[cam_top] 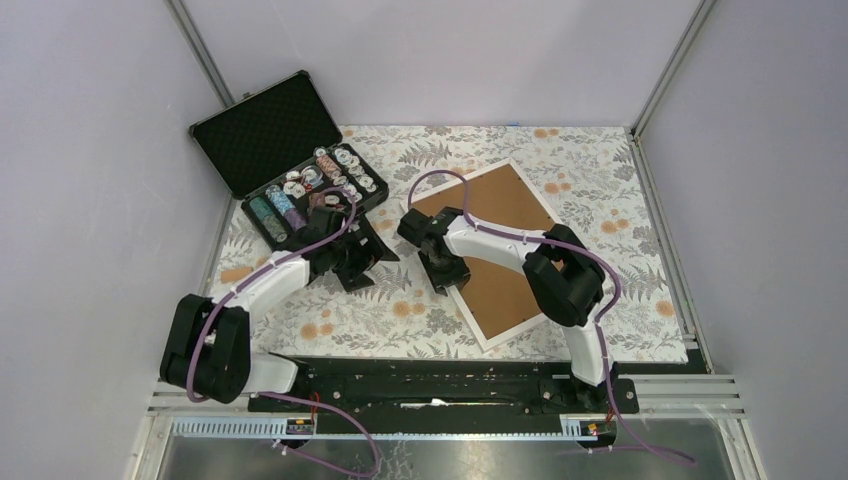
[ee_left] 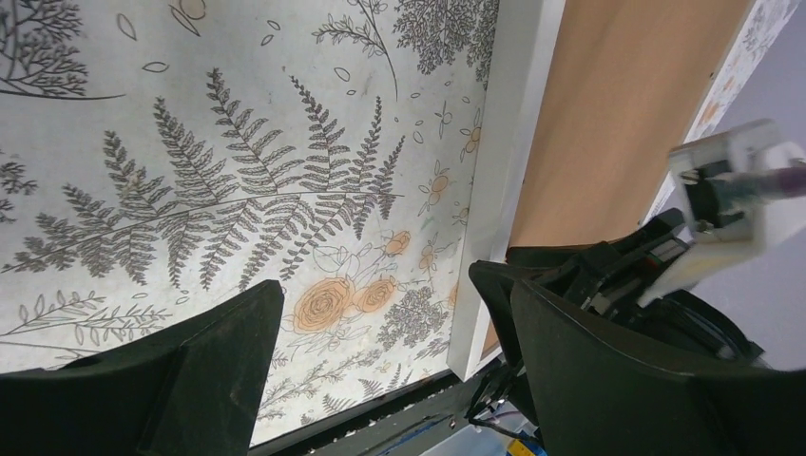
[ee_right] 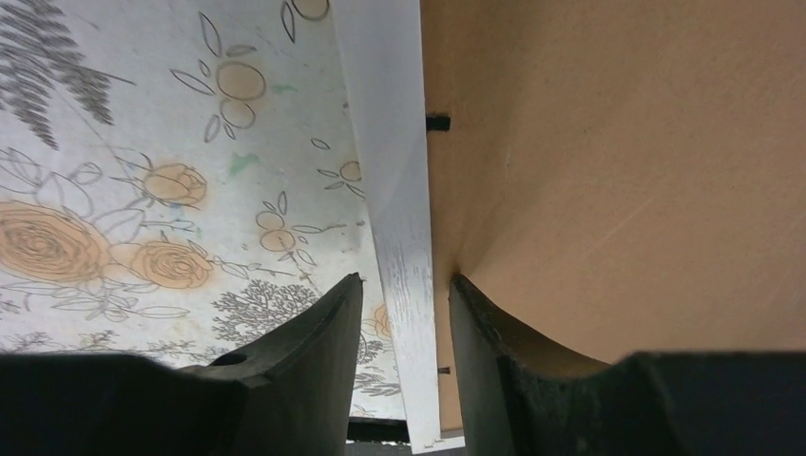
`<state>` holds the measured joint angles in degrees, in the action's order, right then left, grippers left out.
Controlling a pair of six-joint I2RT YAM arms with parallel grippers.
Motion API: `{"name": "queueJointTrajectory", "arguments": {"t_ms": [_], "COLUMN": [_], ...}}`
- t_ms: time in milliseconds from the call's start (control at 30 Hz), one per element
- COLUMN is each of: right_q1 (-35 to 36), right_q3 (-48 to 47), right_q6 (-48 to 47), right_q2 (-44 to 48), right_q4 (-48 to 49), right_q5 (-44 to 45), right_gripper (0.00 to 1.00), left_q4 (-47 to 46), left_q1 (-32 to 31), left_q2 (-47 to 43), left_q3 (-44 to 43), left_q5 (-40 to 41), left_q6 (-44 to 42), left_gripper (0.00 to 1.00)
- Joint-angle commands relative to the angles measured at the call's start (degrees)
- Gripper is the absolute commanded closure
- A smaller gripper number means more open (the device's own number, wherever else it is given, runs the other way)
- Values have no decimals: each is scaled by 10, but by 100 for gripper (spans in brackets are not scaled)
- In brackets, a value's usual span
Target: Put the photo into the frame
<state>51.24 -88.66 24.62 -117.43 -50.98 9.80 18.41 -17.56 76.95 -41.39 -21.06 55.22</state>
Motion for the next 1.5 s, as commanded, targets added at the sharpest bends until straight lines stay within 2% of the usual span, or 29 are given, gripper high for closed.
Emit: {"name": "queueJointTrajectory", "arguments": {"t_ms": [0,100,233,267,300,367,533,700,833,933,1067,1167,1233,1333,1400,1467], "right_q1": [-2,-1,-1,-1,-1,-1,-8,-27,-34,-37,-45,-47,-47,-48,-49,-49], "right_q3": [19,37,49,49,51,72,134,137,140,133,130,128,126,124,127,138], "right_q6": [-5,4,11,8,8,-11,-73,-68,-52,-45,-41,-37,-34,-33,-33,-32], "right_q2": [15,-13,-42,-43,-35,16,144,162,187,202,220,233,237,240,245,261], "right_q4": [-10,21,51,52,49,75,159,168,177,172,165,166,168,169,171,182], "right_q5": [-17,-14,41,47,58,47,-83,-132,-134,-129,-128,-138,-143,-145,-147,-148], "right_gripper": [56,63,88,98,100,100,100,100,100,100,100,100,100,100,100,100], "left_q4": [-25,-28,-57,-76,-104,-189,-481,-648,-757,-763,-760,-761,-794,-878,-872,-820], "left_q1": [12,15,24,29,34,42,30,-48,-95,-110,-128,-133,-136,-139,-138,-134], "left_q2": [-43,-49,-47,-46,-46,-38,25,129,182,196,205,233,266,307,302,283], "left_q3": [9,13,33,42,54,84,154,151,173,170,159,130,116,107,91,65], "left_q5": [19,14,-12,-26,-47,-102,-183,-149,-69,-18,25,20,12,8,8,5], "left_q6": [-14,-10,-2,1,4,21,129,205,261,271,282,278,299,336,328,295], "left_gripper": [6,5,7,7,7,7,4,8,21,26,23,23,26,39,52,70]}}
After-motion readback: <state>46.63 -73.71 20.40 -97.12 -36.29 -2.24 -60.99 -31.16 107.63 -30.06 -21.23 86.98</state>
